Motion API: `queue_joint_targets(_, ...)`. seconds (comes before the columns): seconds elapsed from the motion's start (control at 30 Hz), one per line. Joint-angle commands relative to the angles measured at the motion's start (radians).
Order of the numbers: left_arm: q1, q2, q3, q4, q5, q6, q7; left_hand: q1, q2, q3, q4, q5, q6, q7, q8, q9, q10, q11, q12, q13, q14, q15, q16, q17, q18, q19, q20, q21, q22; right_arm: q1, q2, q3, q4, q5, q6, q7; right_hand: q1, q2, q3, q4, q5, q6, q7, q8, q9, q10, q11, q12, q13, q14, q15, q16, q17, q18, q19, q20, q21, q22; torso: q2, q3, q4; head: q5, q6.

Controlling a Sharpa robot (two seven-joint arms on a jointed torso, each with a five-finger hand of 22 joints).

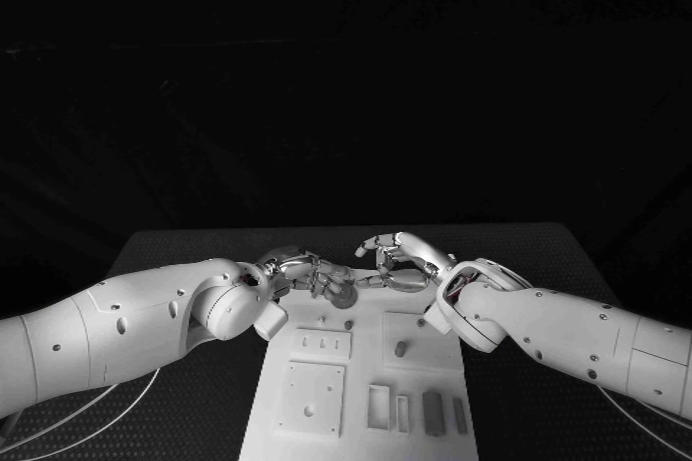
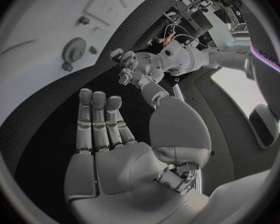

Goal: Assemble the parts on the task board

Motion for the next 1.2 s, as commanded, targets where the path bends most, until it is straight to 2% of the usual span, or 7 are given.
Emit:
queue_joint_targets(0.03,0.000,0.002,0.001,0.004,0.013,0.000,0.003,-0.003,0.006,0.005,0.000,0.007,0.026,-0.019,0.004,0.001,0.009,-0.001,0.003,0.001,0.006,-0.001,0.003,0.001,-0.015,0.004,-0.001,0.006,0.022,-0.001,0.003,0.000,0.005,-0.009,-0.010,0.017,-0.002,0.012,0.009,0.001,-0.009,0.068,0.019,0.011,-0.005,-0.172,-0.008,0.006,-0.005,0.010,-0.002,0.007,-0.004,0.014,0.013,0.001,0.005,0.003,0.000,-0.0011,-0.0003,0.000,0.000)
queue_joint_targets(0.3,0.000,0.003,0.001,0.007,0.013,0.004,0.002,-0.004,0.006,0.006,-0.001,0.008,0.027,-0.019,0.004,0.002,0.009,-0.002,0.003,0.001,0.007,-0.002,0.004,0.001,-0.015,0.003,-0.002,0.006,0.022,-0.001,0.014,0.000,0.014,-0.012,0.004,0.017,-0.011,0.032,0.024,0.006,-0.032,0.115,-0.001,0.032,-0.016,-0.148,-0.026,0.016,-0.013,0.031,-0.015,0.020,-0.009,0.014,0.035,-0.008,0.011,0.010,0.000,-0.0007,-0.0003,0.001,-0.003)
queue_joint_targets(0.33,0.000,0.003,0.001,0.007,0.013,0.004,0.002,-0.004,0.006,0.006,-0.001,0.009,0.027,-0.019,0.004,0.002,0.009,-0.002,0.004,0.001,0.007,-0.002,0.004,0.001,-0.015,0.003,-0.002,0.006,0.022,-0.001,0.015,0.000,0.014,-0.016,0.004,0.016,-0.010,0.044,0.039,0.016,-0.056,0.142,-0.013,0.045,-0.015,-0.134,-0.036,0.022,-0.013,0.044,-0.022,0.027,-0.009,0.014,0.047,-0.013,0.017,0.013,0.000,-0.0008,-0.0002,0.001,-0.003)
queue_joint_targets(0.37,0.000,0.003,0.001,0.007,0.013,0.004,0.002,-0.004,0.006,0.007,-0.001,0.009,0.027,-0.019,0.004,0.002,0.010,-0.002,0.004,0.001,0.007,-0.002,0.004,0.001,-0.015,0.003,-0.002,0.006,0.022,-0.001,0.016,0.000,0.013,-0.023,0.004,0.014,-0.012,0.046,0.055,0.024,-0.064,0.164,-0.022,0.053,-0.020,-0.119,-0.046,0.027,-0.014,0.059,-0.031,0.035,-0.009,0.014,0.061,-0.020,0.025,0.018,-0.001,-0.0010,-0.0001,0.001,-0.003)
queue_joint_targets(0.57,0.000,0.003,0.001,0.007,0.013,0.007,0.002,-0.004,0.005,0.008,-0.001,0.010,0.027,-0.019,0.004,0.003,0.010,-0.002,0.004,0.002,0.007,-0.002,0.005,0.001,-0.015,0.003,-0.002,0.006,0.022,-0.001,0.022,-0.003,0.007,-0.057,0.003,0.007,-0.021,0.055,0.082,0.031,-0.070,0.212,-0.041,0.069,-0.036,-0.082,-0.065,0.038,-0.008,0.096,-0.054,0.052,-0.010,0.014,0.098,-0.042,0.045,0.031,0.000,-0.0010,0.0001,0.000,-0.004)
queue_joint_targets(1.03,0.000,0.003,0.001,0.008,0.013,0.012,0.002,-0.006,0.004,0.010,-0.001,0.013,0.027,-0.019,0.003,0.005,0.011,-0.002,0.004,0.002,0.008,-0.002,0.006,0.001,-0.015,0.002,-0.001,0.007,0.022,-0.006,0.028,-0.006,-0.005,-0.081,-0.023,-0.007,-0.024,0.051,0.095,0.030,-0.070,0.224,-0.046,0.072,-0.045,-0.068,-0.071,0.038,-0.005,0.109,-0.063,0.056,-0.010,0.014,0.112,-0.051,0.051,0.034,0.000,-0.0005,-0.0007,0.002,-0.007)
queue_joint_targets(1.2,0.000,0.004,0.001,0.008,0.013,0.013,0.002,-0.006,0.004,0.011,-0.001,0.013,0.027,-0.019,0.003,0.006,0.011,-0.002,0.004,0.003,0.008,-0.002,0.006,0.001,-0.015,0.001,-0.001,0.007,0.022,-0.008,0.029,-0.006,-0.007,-0.083,-0.025,-0.006,-0.015,0.057,0.118,0.031,-0.072,0.233,-0.049,0.076,-0.049,-0.062,-0.074,0.037,-0.003,0.115,-0.066,0.056,-0.011,0.014,0.119,-0.055,0.051,0.035,0.000,-0.0004,-0.0004,0.002,-0.008)
